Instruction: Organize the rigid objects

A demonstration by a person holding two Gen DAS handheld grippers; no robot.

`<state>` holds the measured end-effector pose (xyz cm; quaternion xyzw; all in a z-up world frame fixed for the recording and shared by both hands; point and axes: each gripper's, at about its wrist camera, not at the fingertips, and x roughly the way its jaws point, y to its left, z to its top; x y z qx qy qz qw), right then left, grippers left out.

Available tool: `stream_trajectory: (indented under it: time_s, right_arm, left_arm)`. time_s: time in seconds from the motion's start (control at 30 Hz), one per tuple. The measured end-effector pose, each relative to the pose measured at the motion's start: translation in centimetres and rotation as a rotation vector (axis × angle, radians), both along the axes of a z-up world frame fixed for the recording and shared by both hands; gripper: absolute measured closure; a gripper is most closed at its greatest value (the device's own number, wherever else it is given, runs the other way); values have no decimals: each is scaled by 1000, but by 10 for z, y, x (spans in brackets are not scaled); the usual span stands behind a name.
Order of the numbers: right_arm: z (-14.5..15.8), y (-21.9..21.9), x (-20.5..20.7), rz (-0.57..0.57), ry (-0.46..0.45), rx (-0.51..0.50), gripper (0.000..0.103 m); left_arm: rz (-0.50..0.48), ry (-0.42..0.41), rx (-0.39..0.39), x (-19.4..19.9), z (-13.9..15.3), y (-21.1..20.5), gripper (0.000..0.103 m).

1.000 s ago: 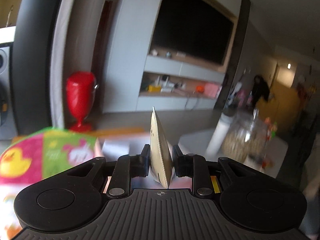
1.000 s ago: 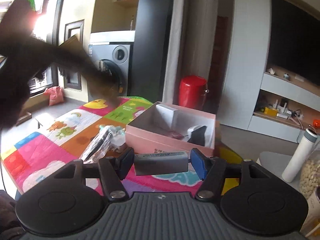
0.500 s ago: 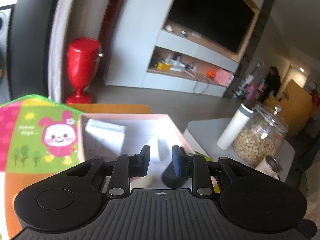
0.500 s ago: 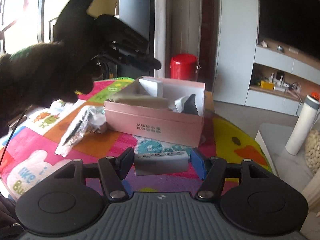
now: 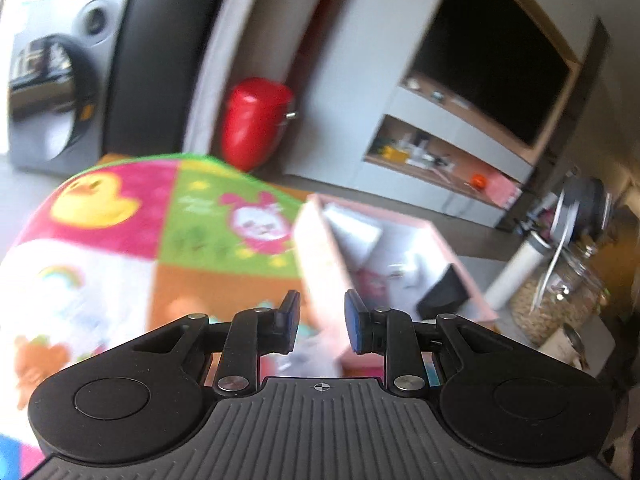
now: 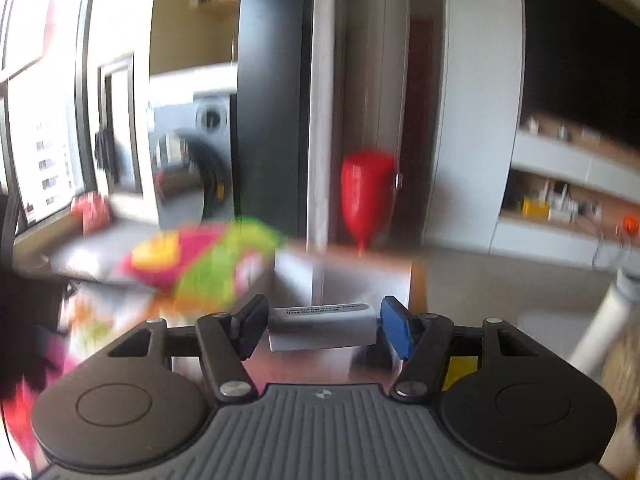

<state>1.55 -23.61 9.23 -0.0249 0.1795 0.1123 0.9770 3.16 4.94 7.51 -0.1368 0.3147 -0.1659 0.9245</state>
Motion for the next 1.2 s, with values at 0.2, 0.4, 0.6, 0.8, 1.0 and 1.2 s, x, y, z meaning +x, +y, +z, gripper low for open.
stream_trajectory:
  time_s: [0.2, 0.4, 0.6, 0.8, 1.0, 1.2]
  right_arm:
    - [55, 13, 75, -17, 44, 50, 38]
    - [-13, 19, 59, 16, 148, 27, 38]
    - [-103, 29, 25, 39, 269, -18, 38]
    - [-156, 32, 14, 62, 382, 13, 38]
    - [-170, 34, 14, 58, 410, 40, 37]
    - [-173, 51, 6, 50, 366, -39, 34]
  left_arm:
    - [43, 63, 11, -9, -18, 24, 76]
    - [-31, 90, 45, -10, -36, 4, 76]
    - [-35, 76, 217, -6, -53, -35, 72]
    - [-31, 61, 285, -11, -54, -42, 74]
    - [-46, 77, 266, -14, -56, -34, 77]
    - [25, 88, 261, -21, -61, 3, 74]
